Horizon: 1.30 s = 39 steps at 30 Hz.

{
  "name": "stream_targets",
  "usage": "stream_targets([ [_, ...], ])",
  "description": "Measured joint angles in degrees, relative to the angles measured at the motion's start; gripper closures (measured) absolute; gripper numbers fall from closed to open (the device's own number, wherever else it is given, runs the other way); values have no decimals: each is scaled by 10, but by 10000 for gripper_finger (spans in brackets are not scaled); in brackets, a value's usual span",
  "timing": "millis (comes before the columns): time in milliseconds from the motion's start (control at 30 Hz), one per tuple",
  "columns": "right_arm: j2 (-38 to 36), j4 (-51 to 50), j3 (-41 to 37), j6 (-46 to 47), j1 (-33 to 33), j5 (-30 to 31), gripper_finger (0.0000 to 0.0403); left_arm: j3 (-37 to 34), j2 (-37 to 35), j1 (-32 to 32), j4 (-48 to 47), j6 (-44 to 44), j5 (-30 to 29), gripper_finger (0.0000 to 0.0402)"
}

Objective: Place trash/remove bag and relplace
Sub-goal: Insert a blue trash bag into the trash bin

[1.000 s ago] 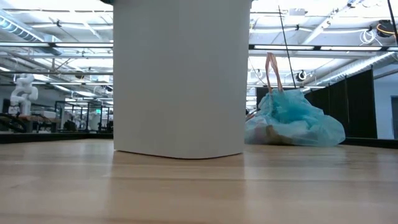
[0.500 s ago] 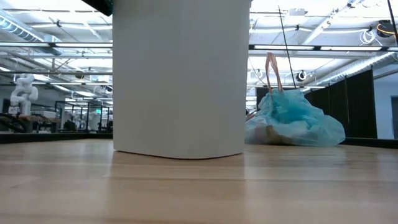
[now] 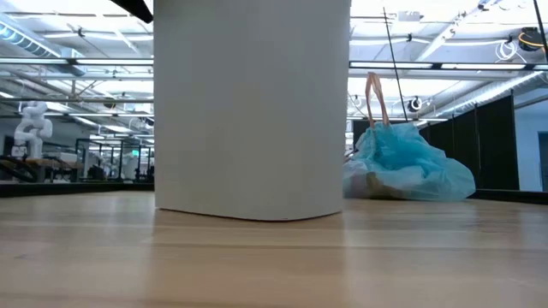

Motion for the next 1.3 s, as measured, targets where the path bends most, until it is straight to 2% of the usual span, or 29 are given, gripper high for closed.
stream_targets([
  [167, 0, 7, 0, -2, 0, -2, 249, 32, -19, -12, -35, -2, -15, 402],
  [300, 0, 12, 0, -6, 0, -7, 221, 49, -48, -26, -42, 0, -22, 402],
  [433, 0, 21, 1, -13, 0, -7, 220, 51, -77, -29, -7, 30, -58, 402],
  [600, 0, 38, 1, -41, 0, -2, 244, 51, -79, -20, 122, 190, -60, 402],
  [700, 0, 39, 1, -45, 0, -3, 251, 51, -76, 2, 172, 257, -59, 402],
  [900, -1, 37, 1, -56, 1, -6, 253, 51, -58, 73, 178, 278, -28, 402],
  [1133, -1, 36, 1, -60, 0, -6, 254, 51, -22, 157, 251, 378, 45, 402],
  [1300, -1, 36, 1, -60, 0, -6, 236, 51, 3, 217, 268, 395, 67, 402],
])
